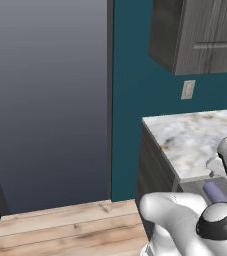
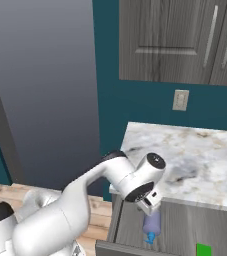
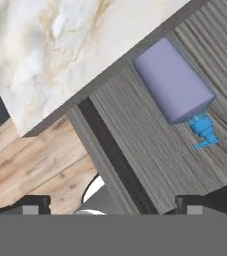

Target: Restock the sink supplies by placing the sponge and soap dispenser on the counter and next to the sink. Make sure the soap dispenser is upright.

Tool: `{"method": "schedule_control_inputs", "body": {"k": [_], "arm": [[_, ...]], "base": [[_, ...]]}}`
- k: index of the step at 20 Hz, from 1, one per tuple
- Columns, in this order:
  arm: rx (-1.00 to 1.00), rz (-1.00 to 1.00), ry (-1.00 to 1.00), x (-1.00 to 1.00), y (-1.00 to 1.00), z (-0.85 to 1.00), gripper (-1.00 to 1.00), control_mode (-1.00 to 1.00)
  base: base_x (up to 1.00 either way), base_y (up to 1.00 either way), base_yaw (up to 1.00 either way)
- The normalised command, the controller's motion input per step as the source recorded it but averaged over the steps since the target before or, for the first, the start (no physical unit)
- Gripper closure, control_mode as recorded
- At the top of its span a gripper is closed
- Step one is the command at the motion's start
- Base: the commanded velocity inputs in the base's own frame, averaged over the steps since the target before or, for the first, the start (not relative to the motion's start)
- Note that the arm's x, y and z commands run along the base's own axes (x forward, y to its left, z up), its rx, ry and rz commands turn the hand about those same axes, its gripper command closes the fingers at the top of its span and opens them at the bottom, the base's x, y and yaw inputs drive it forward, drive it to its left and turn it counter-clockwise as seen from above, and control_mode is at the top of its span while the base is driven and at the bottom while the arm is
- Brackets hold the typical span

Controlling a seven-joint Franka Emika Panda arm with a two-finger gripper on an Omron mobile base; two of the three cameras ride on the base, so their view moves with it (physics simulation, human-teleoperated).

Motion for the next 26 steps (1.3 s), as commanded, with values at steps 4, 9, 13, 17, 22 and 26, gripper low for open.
{"method": "schedule_control_inputs", "body": {"k": [4, 9, 13, 17, 22, 26], "arm": [[0.04, 0.0, -0.09, -0.05, -0.4, -0.69, -1.0, -1.0], [0.0, 0.0, 0.0, -0.01, -0.32, -0.53, -1.0, -1.0], [0.0, 0.0, 0.0, -0.09, -0.51, -0.47, -1.0, -1.0], [0.0, 0.0, 0.06, -0.01, -0.26, -0.44, -1.0, -1.0], [0.0, 0.0, 0.11, -0.02, -0.15, -0.35, -1.0, -1.0], [0.0, 0.0, 0.19, -0.18, -0.18, -0.35, -1.0, -1.0]], "base": [[0.0, 0.0, 0.0], [0.0, 0.0, 0.0], [0.0, 0.0, 0.0], [0.0, 0.0, 0.0], [0.0, 0.0, 0.0], [0.0, 0.0, 0.0]]}}
